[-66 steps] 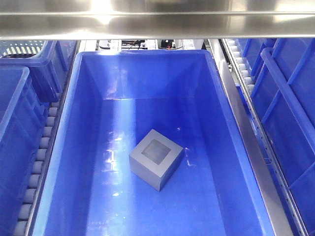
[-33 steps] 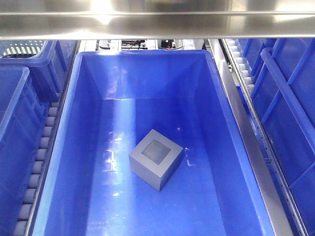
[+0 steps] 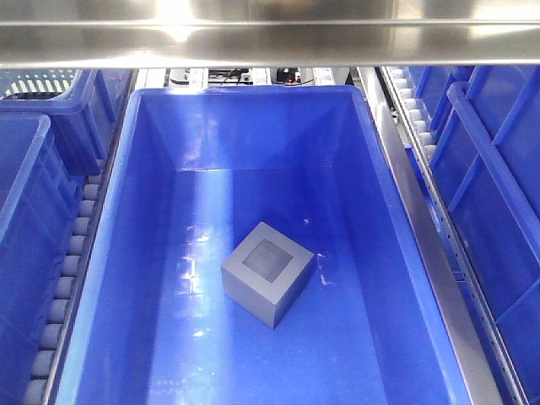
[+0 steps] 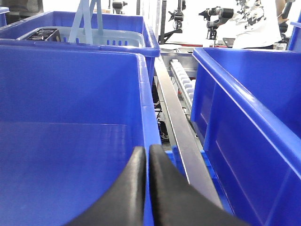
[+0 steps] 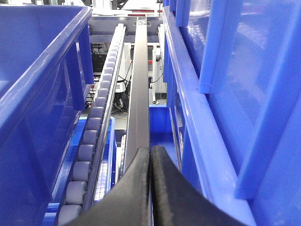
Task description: Sort gray base to blue bin
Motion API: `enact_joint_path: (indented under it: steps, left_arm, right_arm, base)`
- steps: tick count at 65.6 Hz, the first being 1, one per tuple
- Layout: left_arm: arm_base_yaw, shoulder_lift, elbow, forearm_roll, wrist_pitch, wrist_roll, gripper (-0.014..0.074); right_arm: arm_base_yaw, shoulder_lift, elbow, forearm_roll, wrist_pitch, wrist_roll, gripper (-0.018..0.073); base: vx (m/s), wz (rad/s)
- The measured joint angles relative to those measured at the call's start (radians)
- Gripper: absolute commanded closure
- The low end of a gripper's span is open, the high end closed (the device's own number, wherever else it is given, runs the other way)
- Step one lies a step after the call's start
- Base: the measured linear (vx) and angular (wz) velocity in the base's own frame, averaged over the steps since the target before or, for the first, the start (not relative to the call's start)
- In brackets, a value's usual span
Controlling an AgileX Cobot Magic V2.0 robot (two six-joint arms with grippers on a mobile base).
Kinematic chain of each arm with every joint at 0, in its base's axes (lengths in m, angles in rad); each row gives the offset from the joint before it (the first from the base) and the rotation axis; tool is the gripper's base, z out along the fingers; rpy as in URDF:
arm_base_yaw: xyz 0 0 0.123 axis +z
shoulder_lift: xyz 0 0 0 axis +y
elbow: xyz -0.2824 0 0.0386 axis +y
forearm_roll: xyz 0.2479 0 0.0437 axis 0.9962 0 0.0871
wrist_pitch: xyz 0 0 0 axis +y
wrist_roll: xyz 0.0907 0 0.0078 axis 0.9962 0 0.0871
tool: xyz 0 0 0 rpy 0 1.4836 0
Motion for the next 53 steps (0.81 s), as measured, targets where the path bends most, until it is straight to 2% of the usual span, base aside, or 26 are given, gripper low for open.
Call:
enact_joint_path:
  steps: [53]
  left_arm:
    - [0.000,0.000,0.000,0.000,0.000,0.000,0.0602]
  right_arm:
    - [0.000,0.000,0.000,0.000,0.000,0.000,0.0568]
  base:
    - [0.00,0.00]
